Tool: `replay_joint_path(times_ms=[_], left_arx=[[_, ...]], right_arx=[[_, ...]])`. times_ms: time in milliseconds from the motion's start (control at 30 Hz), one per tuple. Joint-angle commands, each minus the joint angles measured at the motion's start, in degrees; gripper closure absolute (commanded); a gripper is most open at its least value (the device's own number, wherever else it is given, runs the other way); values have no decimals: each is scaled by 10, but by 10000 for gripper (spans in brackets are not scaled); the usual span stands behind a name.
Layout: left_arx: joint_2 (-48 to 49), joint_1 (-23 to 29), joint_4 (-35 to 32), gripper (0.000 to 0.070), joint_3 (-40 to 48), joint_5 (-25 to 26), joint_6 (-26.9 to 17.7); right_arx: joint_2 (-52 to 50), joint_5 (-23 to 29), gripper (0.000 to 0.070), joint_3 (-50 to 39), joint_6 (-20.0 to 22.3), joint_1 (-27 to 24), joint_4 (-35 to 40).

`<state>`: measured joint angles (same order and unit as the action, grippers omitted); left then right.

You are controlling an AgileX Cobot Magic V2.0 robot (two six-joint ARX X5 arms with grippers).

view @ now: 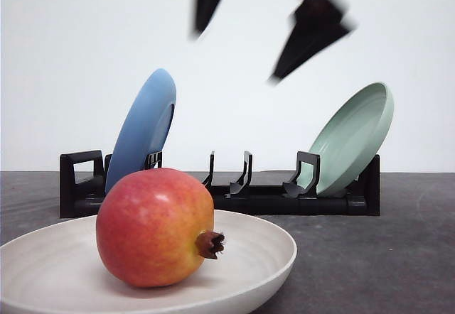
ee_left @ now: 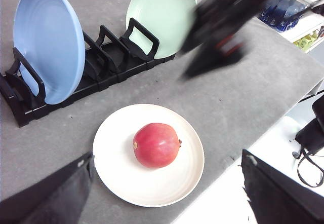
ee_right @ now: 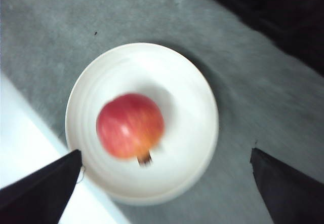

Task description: Place pomegranate in white plate

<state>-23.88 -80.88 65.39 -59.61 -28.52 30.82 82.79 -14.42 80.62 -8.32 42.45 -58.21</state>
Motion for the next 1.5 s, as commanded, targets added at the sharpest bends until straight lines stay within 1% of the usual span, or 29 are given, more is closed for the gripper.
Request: replay_joint_path(times_ms=[0,133,267,367,467,567,633,767,900,933,967,1000,1033,1067,1100,1133,1167,1467], left_arx=[[-1,-8,-6,144,-7,-7,3],[-1,-8,-6,143,-7,-27,3],[-1,-8,-7,144,-7,-43,4],[-1,-8,-9,143,-7,-48,3],[-1,-8,-12,143,-7,-55,3],[-1,-8,-12,144,-7,-68,1],[-1,-8,-11,144,-7,-75,0],[-1,-8,-11,144,-7,-78,-1],[-1,-8,-11,147,-7,-78,-1],[-1,-8,-11,165,-7,-78,-1],[-1,-8,-11,265,-7,-77,-1],[-1,-8,-9,490,-7,-77,-2],[-1,-8,-6,697,-7,-77,-4],[-1,-8,-6,670,-7,-77,-4],[-1,-8,-6,700,-7,-77,-5],[-1,-8,-8,700,-7,-77,-5],[-1,-8,-8,700,-7,-77,-4],[-1,-8,-6,700,-7,-77,-3]], right_arx=[[-37,15,0,11,24,-9,-25],[-135,44,0,7,27,-44,-74],[-243,46,0,-23,32,-63,-74],[-336,55,0,-73,32,-66,-48],[-432,57,0,-143,26,-66,-1],[-529,68,0,-220,-10,-66,58],[-585,74,0,-265,-20,-66,84],[-658,74,0,-319,-20,-66,108],[-677,73,0,-327,-20,-65,120],[-677,74,0,-327,-20,-66,122],[-677,74,13,-327,-21,-66,122],[-676,75,155,-327,-25,-66,122],[-675,74,463,-327,-32,-66,121],[-675,74,695,-327,-29,-65,120],[-675,76,662,-327,-23,-65,119],[-675,84,692,-327,-22,-65,119],[-675,87,700,-327,-21,-65,117],[-676,88,700,-327,-22,-66,126]])
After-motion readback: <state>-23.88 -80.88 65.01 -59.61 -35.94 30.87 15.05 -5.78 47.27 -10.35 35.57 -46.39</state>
